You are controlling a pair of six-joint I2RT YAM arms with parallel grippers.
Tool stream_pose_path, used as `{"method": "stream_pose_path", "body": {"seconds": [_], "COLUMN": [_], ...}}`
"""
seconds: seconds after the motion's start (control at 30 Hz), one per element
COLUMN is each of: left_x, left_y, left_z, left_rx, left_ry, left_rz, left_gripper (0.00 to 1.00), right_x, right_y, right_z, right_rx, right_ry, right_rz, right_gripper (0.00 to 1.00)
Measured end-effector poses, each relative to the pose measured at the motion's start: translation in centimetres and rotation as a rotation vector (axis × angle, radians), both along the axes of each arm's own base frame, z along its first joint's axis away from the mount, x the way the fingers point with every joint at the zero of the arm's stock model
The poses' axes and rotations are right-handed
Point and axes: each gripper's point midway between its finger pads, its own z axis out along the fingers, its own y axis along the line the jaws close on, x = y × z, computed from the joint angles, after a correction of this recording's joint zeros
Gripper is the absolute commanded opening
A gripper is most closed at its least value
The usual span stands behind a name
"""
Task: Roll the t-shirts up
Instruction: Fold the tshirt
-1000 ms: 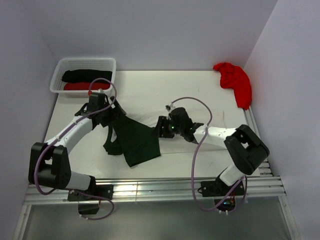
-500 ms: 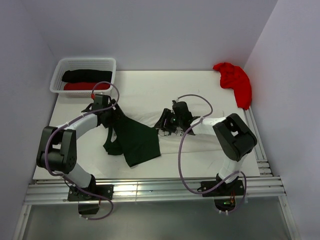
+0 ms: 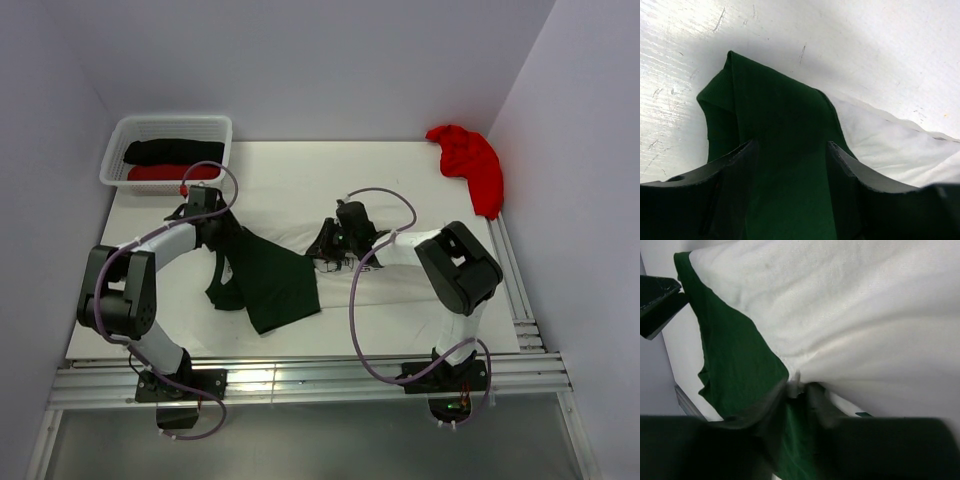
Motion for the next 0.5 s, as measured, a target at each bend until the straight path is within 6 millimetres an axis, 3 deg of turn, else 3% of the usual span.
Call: {"method": "stream_pose_path", "body": {"seconds": [0.1, 0.2, 0.5], "left_x": [0.0, 0.1, 0.9], "left_y": [0.1, 0.4, 2.0], "left_z": [-0.3, -0.3, 0.4], "left_rx": [0.008, 0.024, 0.068], "left_ry": [0.006, 0.004, -0.02], "left_rz": [0.003, 0.008, 0.047], "left_gripper": [0.57, 0.57, 0.51], "right_x": [0.0, 0.1, 0.2], "right_y": [0.3, 0.2, 0.1], "right_z": [0.1, 0.1, 0.0], "right_rx": [0.003, -0.001, -0.011], "right_ry": [-0.002, -0.004, 0.0], "right_rz": [0.001, -0.006, -0.012], "right_gripper": [0.07, 0.0, 0.0]}}
